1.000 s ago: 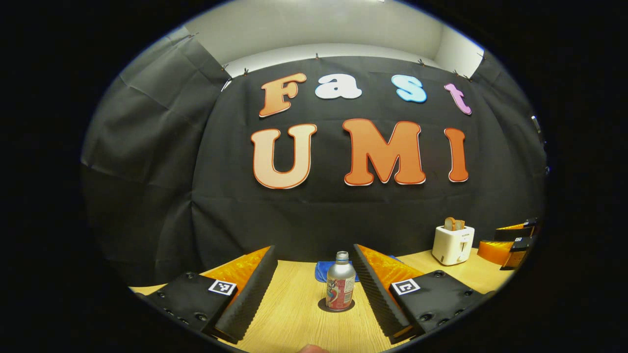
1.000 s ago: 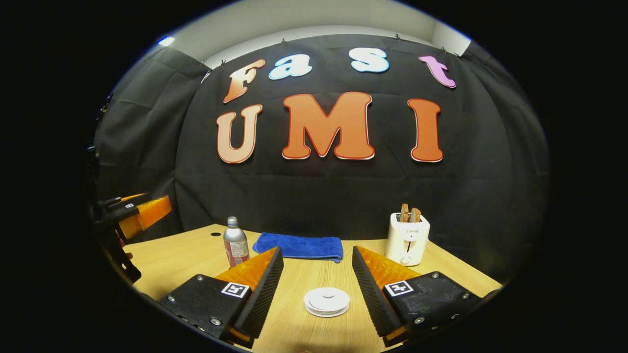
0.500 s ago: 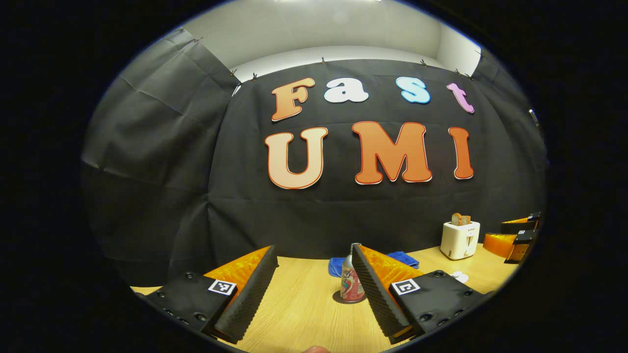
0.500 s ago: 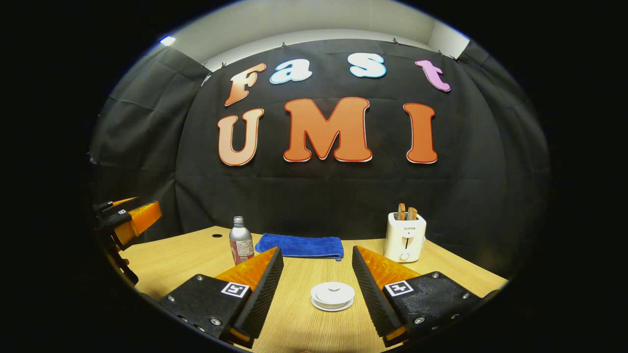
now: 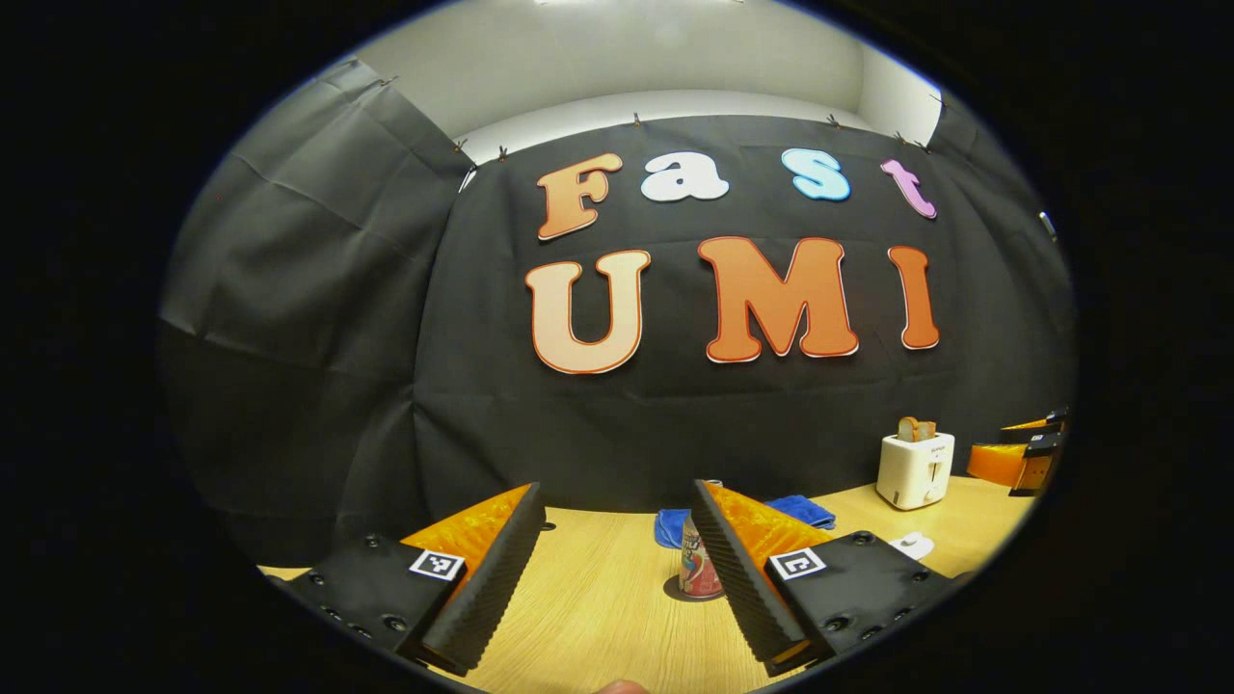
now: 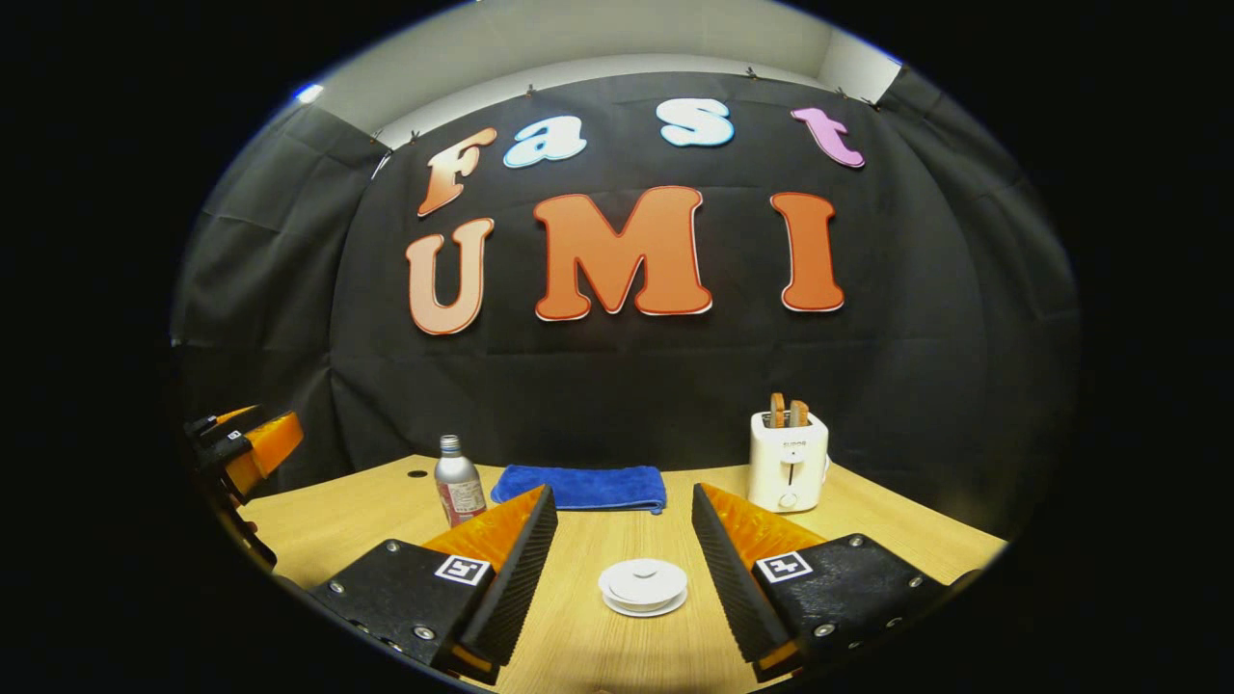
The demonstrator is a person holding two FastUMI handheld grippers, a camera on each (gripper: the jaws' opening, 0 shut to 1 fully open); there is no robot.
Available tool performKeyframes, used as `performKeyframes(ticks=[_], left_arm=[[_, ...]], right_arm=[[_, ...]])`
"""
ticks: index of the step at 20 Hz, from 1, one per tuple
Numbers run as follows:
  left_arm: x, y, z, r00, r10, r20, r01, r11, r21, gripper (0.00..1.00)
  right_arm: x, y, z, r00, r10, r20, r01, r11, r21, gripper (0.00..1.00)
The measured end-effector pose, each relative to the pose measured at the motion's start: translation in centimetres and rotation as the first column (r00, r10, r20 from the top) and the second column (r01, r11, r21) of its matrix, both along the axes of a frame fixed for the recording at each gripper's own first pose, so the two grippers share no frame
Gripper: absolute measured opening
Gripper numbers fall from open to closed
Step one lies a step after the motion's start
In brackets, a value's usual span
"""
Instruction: Open the teacup lid with one hand, grasp the water bottle and pour water into the teacup with the other hand; after pouring, place the water bottle on the coaster and then close the teacup lid.
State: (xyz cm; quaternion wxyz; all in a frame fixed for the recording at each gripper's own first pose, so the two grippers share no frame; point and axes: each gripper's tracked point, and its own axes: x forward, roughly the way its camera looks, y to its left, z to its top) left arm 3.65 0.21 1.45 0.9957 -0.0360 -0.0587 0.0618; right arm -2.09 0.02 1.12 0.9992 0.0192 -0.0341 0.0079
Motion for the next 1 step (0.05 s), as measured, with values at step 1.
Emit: performKeyframes(ticks=[1], left_arm=[[0.07,-0.24,-0.12,1.000,-0.005,0.001,0.005,1.000,-0.003,0.99]], right_arm=[[0.04,-0.13,0.10,1.000,-0.003,0.000,0.003,1.000,0.008,0.85]])
